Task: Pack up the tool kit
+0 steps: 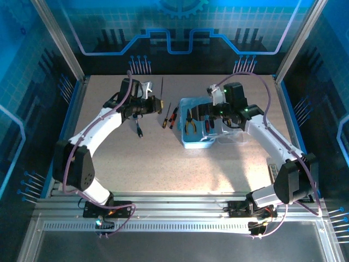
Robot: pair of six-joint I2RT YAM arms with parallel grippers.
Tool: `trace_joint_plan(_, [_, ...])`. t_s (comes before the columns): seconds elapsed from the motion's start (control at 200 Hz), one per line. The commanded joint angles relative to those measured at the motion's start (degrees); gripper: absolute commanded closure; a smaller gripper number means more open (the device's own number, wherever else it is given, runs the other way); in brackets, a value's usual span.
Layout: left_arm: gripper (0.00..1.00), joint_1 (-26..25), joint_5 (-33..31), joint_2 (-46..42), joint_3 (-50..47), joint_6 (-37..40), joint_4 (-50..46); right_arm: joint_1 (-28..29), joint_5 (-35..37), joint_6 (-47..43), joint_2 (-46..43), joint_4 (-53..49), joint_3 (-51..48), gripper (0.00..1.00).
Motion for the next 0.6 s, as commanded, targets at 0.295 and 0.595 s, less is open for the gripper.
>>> trace_joint_plan(0.295, [1.0,-8.2,11.9,-1.2,-2.9,-1.3,10.7,0.9,-7.5,16.6,2.8,21.9,-1.3,0.28])
trace_joint_plan(0.595, [1.0,-9.6,11.7,-0.6,-1.0,0.4,8.0,3.3,-7.4,19.4,6.5,25.5,0.4,0.33])
